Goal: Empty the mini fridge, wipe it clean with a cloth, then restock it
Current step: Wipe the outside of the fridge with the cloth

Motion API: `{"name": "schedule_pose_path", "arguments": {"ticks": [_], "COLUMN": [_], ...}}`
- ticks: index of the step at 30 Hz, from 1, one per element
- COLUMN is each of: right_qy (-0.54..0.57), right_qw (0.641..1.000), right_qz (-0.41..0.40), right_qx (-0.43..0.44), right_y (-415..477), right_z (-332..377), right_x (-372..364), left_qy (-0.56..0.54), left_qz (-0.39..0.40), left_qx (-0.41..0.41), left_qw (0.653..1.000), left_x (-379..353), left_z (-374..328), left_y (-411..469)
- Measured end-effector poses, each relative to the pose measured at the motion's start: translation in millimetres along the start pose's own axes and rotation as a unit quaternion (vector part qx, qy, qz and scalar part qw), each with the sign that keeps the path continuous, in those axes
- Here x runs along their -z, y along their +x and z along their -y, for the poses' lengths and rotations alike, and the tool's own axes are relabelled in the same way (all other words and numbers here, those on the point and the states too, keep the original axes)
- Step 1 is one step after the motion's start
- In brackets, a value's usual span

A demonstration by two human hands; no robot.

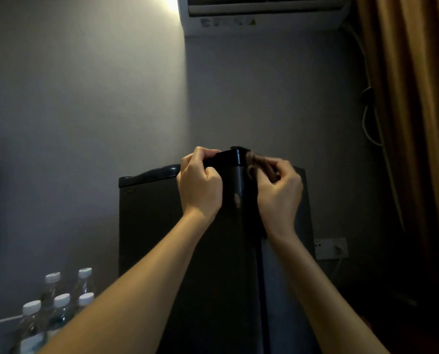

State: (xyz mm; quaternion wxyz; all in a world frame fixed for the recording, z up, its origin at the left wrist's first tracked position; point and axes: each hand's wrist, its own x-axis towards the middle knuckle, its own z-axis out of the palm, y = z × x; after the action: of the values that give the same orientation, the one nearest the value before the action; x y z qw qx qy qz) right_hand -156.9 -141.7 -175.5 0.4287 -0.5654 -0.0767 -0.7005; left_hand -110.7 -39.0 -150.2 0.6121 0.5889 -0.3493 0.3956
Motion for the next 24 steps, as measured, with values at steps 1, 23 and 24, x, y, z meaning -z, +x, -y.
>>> {"name": "schedule_pose_path", "arguments": {"ticks": [1, 23, 24], "right_qy": [-0.019, -0.01, -0.006], "right_qw": [1.0, 0.984, 0.983], "right_qz": [0.025, 0.129, 0.103], "right_qx": [0.002, 0.125, 0.151], "right_y": [-8.1, 27.5, 33.2], "right_z": [-5.4, -14.4, -11.1], "right_x": [9.1, 61.3, 55.4], "left_qy": [0.001, 0.072, 0.057], "left_qz": [0.0, 0.099, 0.111], "left_qx": [0.0, -0.058, -0.044], "left_qw": [1.0, 0.991, 0.991], "left_x": [-0.5, 18.5, 19.1], "left_z": [-0.5, 21.2, 25.9], "left_y": [0.1, -58.1, -69.4]}}
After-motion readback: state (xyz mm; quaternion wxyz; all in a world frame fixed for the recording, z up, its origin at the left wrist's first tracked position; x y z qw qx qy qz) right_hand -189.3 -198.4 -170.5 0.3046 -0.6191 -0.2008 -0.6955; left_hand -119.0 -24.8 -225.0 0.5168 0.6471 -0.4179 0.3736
